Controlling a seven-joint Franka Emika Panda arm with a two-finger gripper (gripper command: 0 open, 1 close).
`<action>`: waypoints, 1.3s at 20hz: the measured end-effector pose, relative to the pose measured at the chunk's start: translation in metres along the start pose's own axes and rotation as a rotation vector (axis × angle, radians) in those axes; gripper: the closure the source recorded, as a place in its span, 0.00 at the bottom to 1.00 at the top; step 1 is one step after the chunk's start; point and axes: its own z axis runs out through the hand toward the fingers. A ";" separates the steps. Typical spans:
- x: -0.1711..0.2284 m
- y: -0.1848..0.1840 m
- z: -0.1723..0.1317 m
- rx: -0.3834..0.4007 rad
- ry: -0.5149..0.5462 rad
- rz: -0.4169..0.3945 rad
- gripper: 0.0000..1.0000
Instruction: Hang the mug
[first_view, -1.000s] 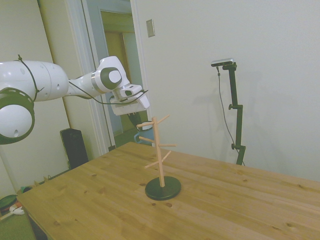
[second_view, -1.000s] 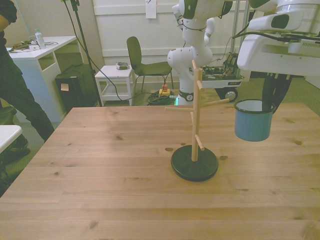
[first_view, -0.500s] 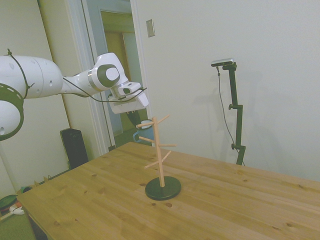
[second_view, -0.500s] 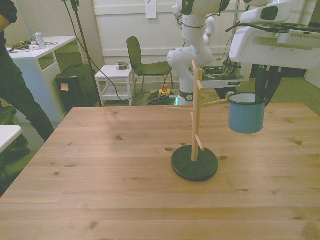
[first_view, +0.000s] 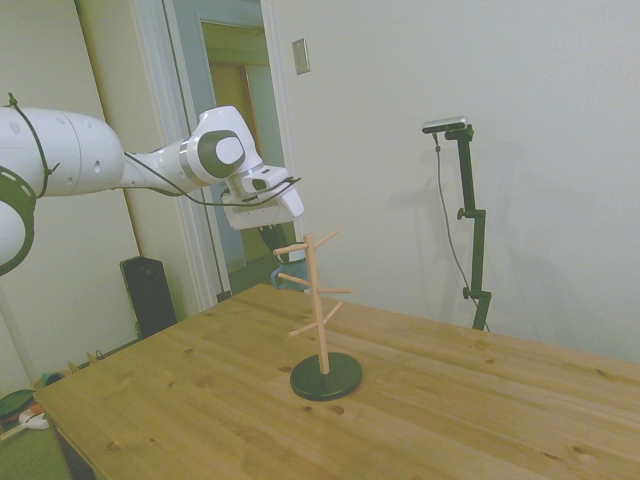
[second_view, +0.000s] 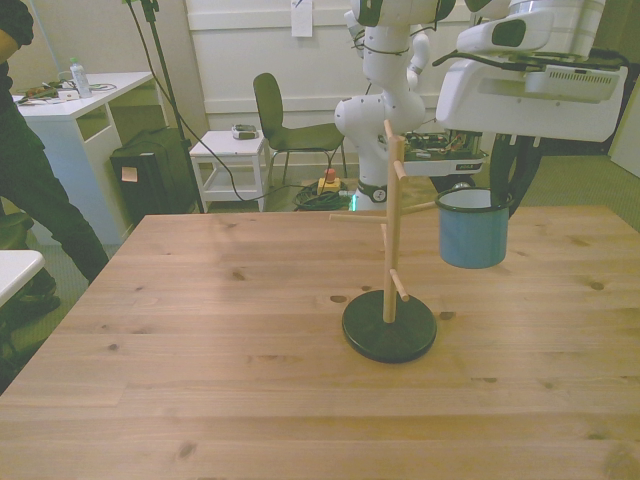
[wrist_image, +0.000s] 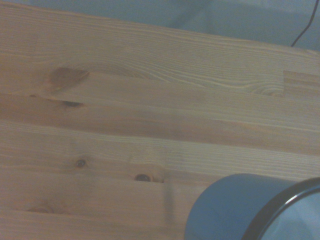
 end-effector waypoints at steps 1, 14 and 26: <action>0.003 0.003 0.001 0.001 -0.002 0.002 1.00; -0.002 0.004 -0.009 0.014 -0.001 -0.010 1.00; 0.002 0.023 -0.024 0.021 0.009 0.013 1.00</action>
